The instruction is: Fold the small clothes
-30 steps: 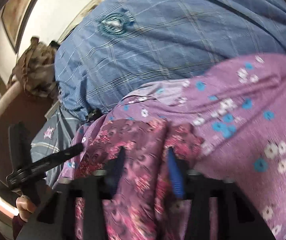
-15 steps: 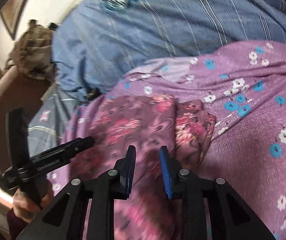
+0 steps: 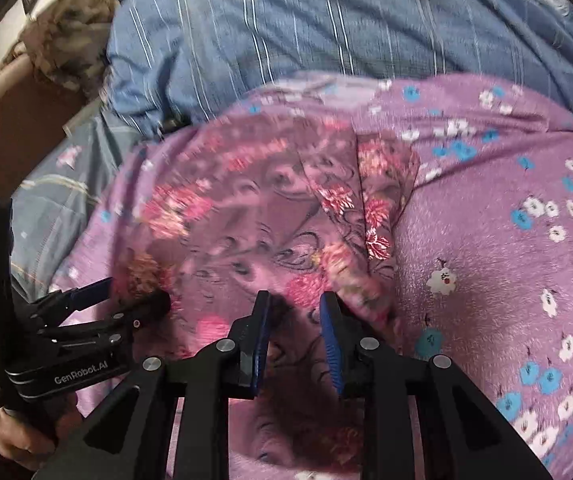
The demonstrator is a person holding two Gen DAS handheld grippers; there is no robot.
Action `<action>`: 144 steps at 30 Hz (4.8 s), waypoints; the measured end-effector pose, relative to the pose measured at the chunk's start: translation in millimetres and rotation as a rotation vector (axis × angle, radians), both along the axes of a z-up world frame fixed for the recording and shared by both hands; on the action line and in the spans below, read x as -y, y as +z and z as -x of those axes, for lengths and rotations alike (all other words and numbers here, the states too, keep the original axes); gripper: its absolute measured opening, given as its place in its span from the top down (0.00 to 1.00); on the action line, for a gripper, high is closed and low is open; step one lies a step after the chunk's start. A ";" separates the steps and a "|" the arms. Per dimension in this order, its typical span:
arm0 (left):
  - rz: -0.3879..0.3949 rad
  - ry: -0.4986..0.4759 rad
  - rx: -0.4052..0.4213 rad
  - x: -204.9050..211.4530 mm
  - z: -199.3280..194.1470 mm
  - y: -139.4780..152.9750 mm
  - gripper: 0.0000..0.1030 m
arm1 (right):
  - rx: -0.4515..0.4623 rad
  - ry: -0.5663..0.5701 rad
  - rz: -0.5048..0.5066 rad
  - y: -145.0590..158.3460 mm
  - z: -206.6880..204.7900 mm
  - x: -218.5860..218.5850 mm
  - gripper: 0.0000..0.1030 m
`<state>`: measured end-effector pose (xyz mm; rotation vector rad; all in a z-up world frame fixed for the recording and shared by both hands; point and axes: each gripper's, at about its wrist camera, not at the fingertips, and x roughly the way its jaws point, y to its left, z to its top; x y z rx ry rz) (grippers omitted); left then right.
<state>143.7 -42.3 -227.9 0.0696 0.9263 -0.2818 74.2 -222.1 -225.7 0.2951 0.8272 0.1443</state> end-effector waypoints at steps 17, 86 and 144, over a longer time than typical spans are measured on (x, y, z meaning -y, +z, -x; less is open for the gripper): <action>-0.043 0.102 0.377 -32.9 110.8 135.5 0.16 | 0.189 -0.052 0.198 102.0 96.6 -39.4 0.48; 0.022 0.367 0.594 -73.3 180.9 202.3 0.00 | 0.369 -0.238 0.302 169.6 172.2 -30.7 0.35; 0.001 0.289 0.529 -73.2 162.8 182.5 0.00 | 0.329 -0.244 0.349 152.8 156.0 -39.6 0.35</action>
